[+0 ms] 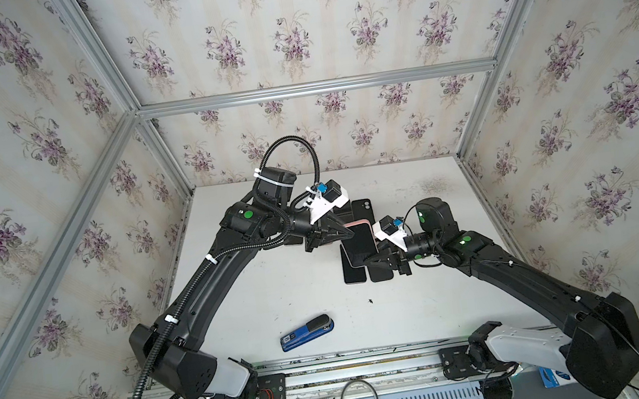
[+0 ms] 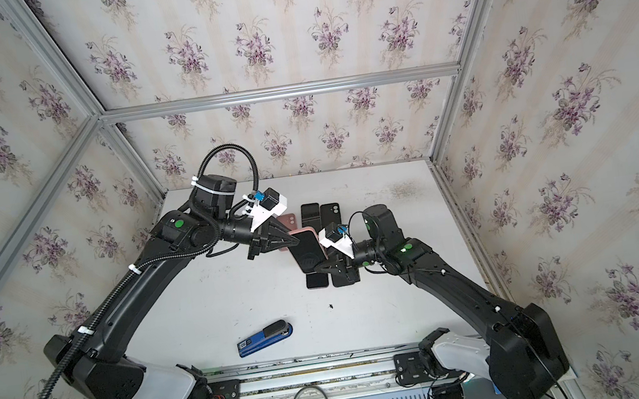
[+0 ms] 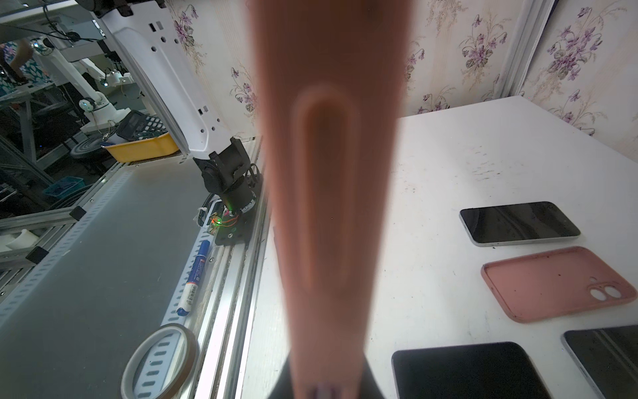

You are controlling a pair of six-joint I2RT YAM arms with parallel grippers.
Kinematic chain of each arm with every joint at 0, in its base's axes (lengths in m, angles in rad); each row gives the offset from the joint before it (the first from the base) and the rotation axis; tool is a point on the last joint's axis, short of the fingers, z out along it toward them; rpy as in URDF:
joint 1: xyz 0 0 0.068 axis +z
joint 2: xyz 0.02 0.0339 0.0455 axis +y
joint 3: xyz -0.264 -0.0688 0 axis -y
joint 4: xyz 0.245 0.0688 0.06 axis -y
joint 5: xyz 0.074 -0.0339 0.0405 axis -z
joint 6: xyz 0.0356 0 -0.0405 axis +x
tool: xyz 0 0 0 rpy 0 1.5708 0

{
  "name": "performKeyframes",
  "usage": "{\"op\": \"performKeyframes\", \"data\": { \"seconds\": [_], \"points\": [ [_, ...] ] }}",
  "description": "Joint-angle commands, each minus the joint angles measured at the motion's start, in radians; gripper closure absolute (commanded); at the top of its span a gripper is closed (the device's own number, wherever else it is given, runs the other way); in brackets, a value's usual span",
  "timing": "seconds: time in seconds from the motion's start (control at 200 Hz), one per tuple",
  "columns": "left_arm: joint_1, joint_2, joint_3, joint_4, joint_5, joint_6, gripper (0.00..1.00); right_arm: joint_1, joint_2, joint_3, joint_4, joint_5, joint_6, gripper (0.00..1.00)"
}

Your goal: Take the phone out of the phone case

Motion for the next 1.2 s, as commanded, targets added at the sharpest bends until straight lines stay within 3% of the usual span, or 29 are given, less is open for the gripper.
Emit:
{"op": "performKeyframes", "data": {
  "seconds": [0.0, 0.03, 0.085, 0.115, 0.19, 0.295, 0.425, 0.555, 0.645, 0.73, 0.849, 1.194],
  "points": [
    [-0.002, -0.002, 0.008, -0.031, 0.006, 0.025, 1.0, 0.003, 0.01, 0.035, 0.01, 0.015, -0.01, 1.0],
    [-0.002, -0.008, 0.008, -0.031, 0.004, 0.02, 1.0, 0.002, 0.013, 0.039, 0.015, 0.043, 0.007, 0.95],
    [0.0, -0.012, 0.021, -0.031, -0.027, -0.01, 1.0, 0.001, 0.013, 0.042, 0.053, 0.124, 0.074, 0.65],
    [0.002, -0.01, 0.042, -0.031, -0.068, -0.042, 1.0, 0.001, 0.006, 0.04, 0.083, 0.164, 0.114, 0.54],
    [0.026, -0.007, 0.106, 0.004, -0.148, -0.173, 1.0, 0.001, -0.038, 0.005, 0.219, 0.316, 0.282, 0.41],
    [0.099, -0.022, 0.171, 0.173, -0.21, -0.55, 1.0, -0.001, -0.147, -0.102, 0.434, 0.55, 0.571, 0.24],
    [0.168, -0.104, 0.123, 0.468, -0.268, -0.984, 1.0, -0.001, -0.229, -0.135, 0.514, 0.642, 0.867, 0.21],
    [0.174, -0.188, -0.042, 0.795, -0.348, -1.35, 1.0, 0.0, -0.22, -0.147, 0.638, 0.623, 1.117, 0.21],
    [0.171, -0.205, -0.128, 0.95, -0.367, -1.553, 1.0, 0.011, -0.193, -0.154, 0.76, 0.593, 1.225, 0.21],
    [0.171, -0.223, -0.234, 1.121, -0.397, -1.735, 1.0, 0.05, -0.173, -0.161, 0.858, 0.595, 1.253, 0.2],
    [0.167, -0.244, -0.305, 1.187, -0.431, -1.808, 1.0, 0.087, -0.134, -0.145, 0.904, 0.594, 1.272, 0.2],
    [0.165, -0.292, -0.371, 1.189, -0.452, -1.819, 1.0, 0.139, -0.033, -0.13, 1.129, 0.567, 1.353, 0.24]
  ]
}}
